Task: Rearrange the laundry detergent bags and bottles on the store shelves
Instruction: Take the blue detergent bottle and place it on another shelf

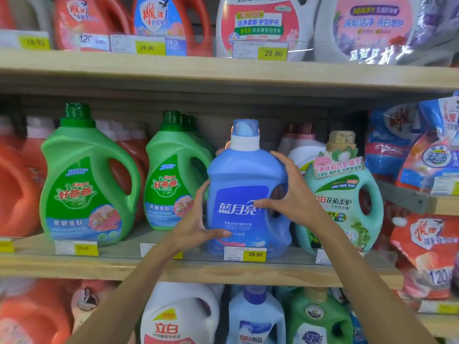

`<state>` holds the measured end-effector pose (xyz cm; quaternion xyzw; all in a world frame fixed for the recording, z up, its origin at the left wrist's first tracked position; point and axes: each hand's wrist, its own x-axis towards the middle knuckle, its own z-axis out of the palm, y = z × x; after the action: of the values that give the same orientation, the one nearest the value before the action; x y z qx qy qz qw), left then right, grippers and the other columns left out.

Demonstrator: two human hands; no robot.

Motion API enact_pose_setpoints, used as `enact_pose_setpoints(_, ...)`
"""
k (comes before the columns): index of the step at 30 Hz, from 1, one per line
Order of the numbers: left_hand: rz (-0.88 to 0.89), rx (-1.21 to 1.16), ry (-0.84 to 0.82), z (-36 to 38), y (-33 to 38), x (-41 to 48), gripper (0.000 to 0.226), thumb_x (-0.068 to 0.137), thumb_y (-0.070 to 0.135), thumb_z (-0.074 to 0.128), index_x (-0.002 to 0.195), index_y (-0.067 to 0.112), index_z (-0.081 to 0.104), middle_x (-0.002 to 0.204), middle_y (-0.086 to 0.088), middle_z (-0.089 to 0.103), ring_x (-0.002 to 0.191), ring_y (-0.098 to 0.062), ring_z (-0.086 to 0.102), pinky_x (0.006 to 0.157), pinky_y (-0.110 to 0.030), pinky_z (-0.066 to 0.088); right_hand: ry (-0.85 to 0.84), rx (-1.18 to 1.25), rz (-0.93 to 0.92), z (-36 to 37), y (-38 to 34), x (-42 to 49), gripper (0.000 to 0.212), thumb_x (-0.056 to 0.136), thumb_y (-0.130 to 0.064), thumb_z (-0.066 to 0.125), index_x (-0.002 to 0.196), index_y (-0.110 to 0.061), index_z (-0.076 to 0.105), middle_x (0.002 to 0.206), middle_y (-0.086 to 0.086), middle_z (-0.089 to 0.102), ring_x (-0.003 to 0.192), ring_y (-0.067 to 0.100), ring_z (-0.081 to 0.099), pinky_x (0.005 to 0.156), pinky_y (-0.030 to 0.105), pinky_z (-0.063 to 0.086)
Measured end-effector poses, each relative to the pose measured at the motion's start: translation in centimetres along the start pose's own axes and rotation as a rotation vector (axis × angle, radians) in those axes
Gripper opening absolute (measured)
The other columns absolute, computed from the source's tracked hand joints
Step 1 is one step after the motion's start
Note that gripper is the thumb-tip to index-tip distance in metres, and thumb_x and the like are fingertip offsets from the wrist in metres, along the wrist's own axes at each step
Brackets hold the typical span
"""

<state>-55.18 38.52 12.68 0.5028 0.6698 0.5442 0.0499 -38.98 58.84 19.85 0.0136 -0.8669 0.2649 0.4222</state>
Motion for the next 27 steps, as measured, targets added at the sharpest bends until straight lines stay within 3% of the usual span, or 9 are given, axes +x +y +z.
enact_pose_setpoints(8,0.08,0.071,0.044,0.1,-0.6,-0.5,0.12,0.07,0.021,0.091,0.144,0.052,0.002,0.131,0.027,0.052,0.119,0.01,0.057,0.095,-0.013,0.049,0.03,-0.021,-0.052,-0.1,-0.3,-0.9,0.108,0.061,-0.036,0.094,0.146,-0.038,0.028,0.145,-0.011,0.035,0.13,0.005,0.039,0.106,0.024,0.035)
enact_pose_setpoints(11,0.081,0.101,0.075,0.2,-0.6,-0.9,0.123,0.068,0.028,0.092,0.148,0.048,0.001,0.133,0.02,0.053,0.12,0.006,0.058,0.1,-0.016,0.048,0.053,-0.022,-0.093,-0.1,-0.4,-1.6,0.108,0.06,-0.032,0.095,0.144,-0.039,0.028,0.144,-0.011,0.036,0.132,0.007,0.04,0.107,0.021,0.035)
enact_pose_setpoints(15,0.098,0.127,0.149,0.5,-0.5,-1.7,0.123,0.063,0.04,0.093,0.142,0.064,0.002,0.14,0.013,0.051,0.128,0.0,0.055,0.11,-0.034,0.046,0.09,-0.059,-0.15,0.0,-0.8,-2.8,0.108,0.058,-0.03,0.096,0.139,-0.043,0.026,0.142,-0.008,0.036,0.125,0.005,0.043,0.099,0.005,0.034)
enact_pose_setpoints(20,0.112,0.166,0.217,0.1,0.1,-2.5,0.125,0.051,0.069,0.087,0.143,0.066,0.003,0.149,0.003,0.044,0.138,-0.017,0.048,0.113,-0.05,0.042,0.093,-0.069,-0.203,0.0,-2.0,-2.7,0.109,0.055,-0.029,0.097,0.14,-0.04,0.029,0.14,-0.01,0.036,0.127,0.003,0.04,0.104,0.005,0.029)
enact_pose_setpoints(22,0.12,0.18,0.233,-0.8,1.0,-2.6,0.127,0.051,0.064,0.09,0.146,0.058,0.007,0.143,0.004,0.051,0.133,-0.016,0.053,0.111,-0.049,0.044,0.107,-0.067,-0.219,-0.3,-3.1,-2.1,0.108,0.055,-0.03,0.097,0.14,-0.037,0.031,0.141,-0.009,0.039,0.126,0.0,0.04,0.104,0.003,0.027)
enact_pose_setpoints(24,0.154,0.178,0.238,-1.7,2.1,-2.7,0.127,0.055,0.047,0.095,0.151,0.045,0.012,0.138,0.007,0.055,0.128,-0.006,0.057,0.109,-0.039,0.048,0.11,-0.046,-0.248,-1.0,-4.4,-1.4,0.107,0.055,-0.032,0.097,0.14,-0.036,0.031,0.143,-0.007,0.041,0.127,-0.001,0.04,0.104,0.004,0.028)
enact_pose_setpoints(27,0.207,0.125,0.261,-2.9,4.4,-3.7,0.119,0.061,0.019,0.096,0.15,0.039,0.019,0.133,0.012,0.056,0.118,0.008,0.058,0.093,-0.014,0.051,0.117,0.052,-0.258,-1.6,-6.2,-1.0,0.105,0.057,-0.04,0.094,0.143,-0.031,0.033,0.147,-0.009,0.041,0.135,0.002,0.041,0.11,0.021,0.037)
